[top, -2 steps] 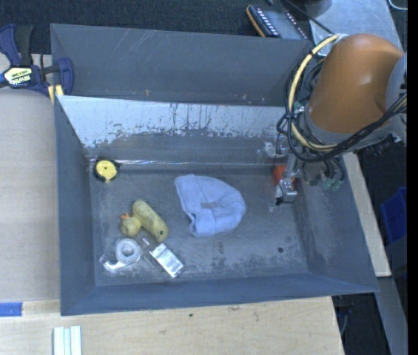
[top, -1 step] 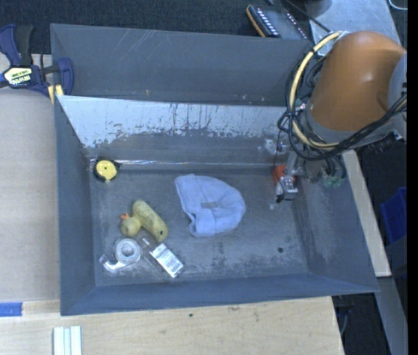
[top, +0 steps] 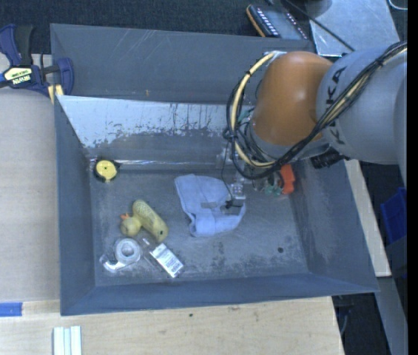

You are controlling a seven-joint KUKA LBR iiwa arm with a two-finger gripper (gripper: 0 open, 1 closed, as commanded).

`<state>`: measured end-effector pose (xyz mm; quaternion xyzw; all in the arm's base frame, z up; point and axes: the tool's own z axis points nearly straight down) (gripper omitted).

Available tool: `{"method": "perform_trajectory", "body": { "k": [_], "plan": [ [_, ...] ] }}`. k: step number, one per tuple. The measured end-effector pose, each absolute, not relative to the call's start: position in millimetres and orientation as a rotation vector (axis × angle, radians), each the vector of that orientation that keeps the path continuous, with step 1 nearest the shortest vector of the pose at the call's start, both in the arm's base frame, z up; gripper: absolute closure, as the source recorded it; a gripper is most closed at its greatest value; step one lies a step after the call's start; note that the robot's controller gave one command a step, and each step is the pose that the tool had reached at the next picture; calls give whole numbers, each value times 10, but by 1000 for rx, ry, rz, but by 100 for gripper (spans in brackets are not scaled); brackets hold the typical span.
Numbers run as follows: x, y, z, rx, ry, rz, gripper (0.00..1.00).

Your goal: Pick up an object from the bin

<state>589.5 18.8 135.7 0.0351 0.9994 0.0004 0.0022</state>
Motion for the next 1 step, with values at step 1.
{"method": "perform_trajectory", "body": {
  "k": [1],
  "plan": [
    [5839, 327, 1099, 98, 3144, 2, 0]
  ]
}}
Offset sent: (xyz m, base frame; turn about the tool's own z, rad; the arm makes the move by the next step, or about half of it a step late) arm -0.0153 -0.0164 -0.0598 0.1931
